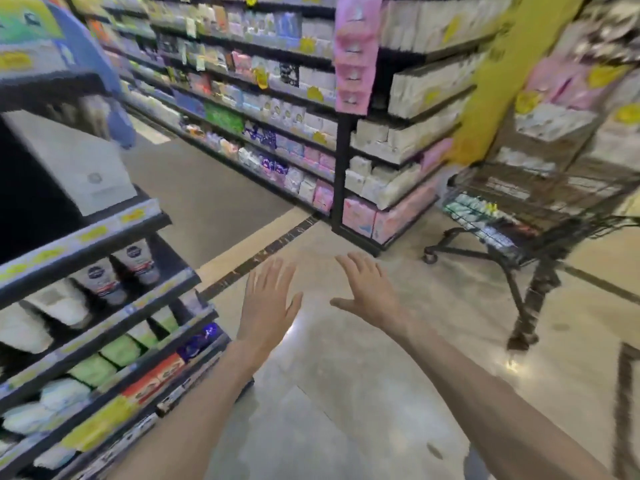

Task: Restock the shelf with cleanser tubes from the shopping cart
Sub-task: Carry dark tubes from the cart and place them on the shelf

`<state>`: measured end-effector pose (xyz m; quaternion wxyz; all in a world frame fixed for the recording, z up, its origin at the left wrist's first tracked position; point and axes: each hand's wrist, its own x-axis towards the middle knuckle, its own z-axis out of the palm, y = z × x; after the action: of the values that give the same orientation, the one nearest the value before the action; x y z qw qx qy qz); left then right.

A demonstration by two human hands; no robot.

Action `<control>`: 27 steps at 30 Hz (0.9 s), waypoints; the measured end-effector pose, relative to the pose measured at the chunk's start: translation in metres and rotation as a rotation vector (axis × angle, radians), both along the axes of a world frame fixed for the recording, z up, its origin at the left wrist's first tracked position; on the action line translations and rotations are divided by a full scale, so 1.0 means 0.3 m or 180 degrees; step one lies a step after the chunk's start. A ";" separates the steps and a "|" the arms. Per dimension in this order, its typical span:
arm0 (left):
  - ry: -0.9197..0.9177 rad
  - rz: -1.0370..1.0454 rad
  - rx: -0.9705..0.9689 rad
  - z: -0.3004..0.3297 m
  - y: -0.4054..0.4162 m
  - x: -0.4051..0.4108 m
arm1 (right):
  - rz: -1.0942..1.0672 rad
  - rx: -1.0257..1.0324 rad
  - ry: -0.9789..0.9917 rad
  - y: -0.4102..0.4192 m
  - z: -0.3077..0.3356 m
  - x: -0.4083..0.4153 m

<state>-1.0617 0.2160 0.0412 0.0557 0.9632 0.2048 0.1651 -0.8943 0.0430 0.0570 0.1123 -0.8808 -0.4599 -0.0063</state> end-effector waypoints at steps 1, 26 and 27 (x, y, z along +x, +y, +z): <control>0.0002 -0.0128 0.0008 -0.007 -0.029 0.071 | -0.0126 -0.0039 0.0050 -0.052 -0.009 0.053; 0.0305 -0.2250 -0.0299 -0.138 -0.275 1.914 | -0.2454 0.0013 0.0334 -0.478 -0.075 1.356; 0.0328 -0.2283 -0.0306 -0.141 -0.282 1.980 | -0.2489 0.0008 0.0324 -0.482 -0.080 1.412</control>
<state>-0.4678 0.1315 -0.0012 0.1448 0.9771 -0.1358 0.0765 -0.4706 -0.1015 0.0331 0.1252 -0.9886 -0.0835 -0.0055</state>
